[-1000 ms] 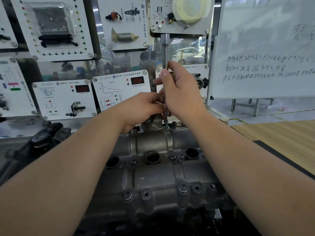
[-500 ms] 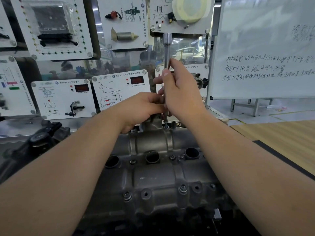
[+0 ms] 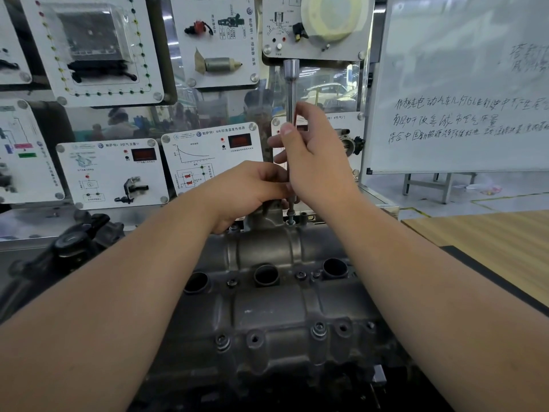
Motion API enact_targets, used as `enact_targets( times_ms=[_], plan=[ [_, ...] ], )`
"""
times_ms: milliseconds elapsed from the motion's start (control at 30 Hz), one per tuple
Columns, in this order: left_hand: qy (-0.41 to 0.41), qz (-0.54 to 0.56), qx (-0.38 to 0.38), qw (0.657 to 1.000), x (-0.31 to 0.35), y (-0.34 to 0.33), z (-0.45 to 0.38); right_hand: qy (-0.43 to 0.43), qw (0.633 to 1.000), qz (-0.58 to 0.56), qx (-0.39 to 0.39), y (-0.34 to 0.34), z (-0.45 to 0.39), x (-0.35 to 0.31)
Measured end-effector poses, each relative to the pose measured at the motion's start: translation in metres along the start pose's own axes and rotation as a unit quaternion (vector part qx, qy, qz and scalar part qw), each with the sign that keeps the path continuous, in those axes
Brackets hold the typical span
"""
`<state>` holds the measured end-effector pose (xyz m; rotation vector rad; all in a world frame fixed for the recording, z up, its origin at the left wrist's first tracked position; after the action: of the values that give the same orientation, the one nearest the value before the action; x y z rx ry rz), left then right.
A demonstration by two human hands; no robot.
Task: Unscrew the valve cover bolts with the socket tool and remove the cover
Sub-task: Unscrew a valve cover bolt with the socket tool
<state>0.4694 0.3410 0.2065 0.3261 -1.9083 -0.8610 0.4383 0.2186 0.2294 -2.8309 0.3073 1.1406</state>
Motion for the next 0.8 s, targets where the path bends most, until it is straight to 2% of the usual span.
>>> enact_targets(
  times_ms=[233, 367, 533, 700, 800],
  plan=[
    [0.010, -0.020, -0.001, 1.000, -0.0004, 0.0000, -0.0008, 0.035, 0.998, 0.043, -0.010, -0.0020, 0.0023, -0.0068],
    [0.006, -0.005, -0.004, 1.000, 0.0002, -0.0001, 0.0005, -0.002, 1.000, 0.015, -0.027, -0.0029, -0.0003, -0.0014],
    [-0.003, -0.016, 0.002, 1.000, 0.0008, -0.0003, -0.0009, 0.007, 1.000, -0.009, -0.012, -0.0026, -0.0005, -0.0017],
    [0.001, -0.022, -0.001, 1.000, -0.0003, -0.0005, -0.0014, 0.034, 0.999, 0.028, -0.012, -0.0028, 0.0007, -0.0057],
    [0.002, -0.004, -0.001, 1.000, -0.0021, 0.0000, -0.0010, 0.015, 1.000, 0.014, -0.024, -0.0023, -0.0002, -0.0040]
  ],
)
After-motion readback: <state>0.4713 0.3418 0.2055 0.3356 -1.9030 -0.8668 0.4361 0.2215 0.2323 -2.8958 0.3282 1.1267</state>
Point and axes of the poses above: each hand's wrist, its own z-axis away from the middle knuckle, its own y-axis out of the back of the hand, x = y × z, the point moved 4 cm from there along -z, towards the middle knuckle, and after that the axes turned 15 degrees about -z, right-handed, at the moved point
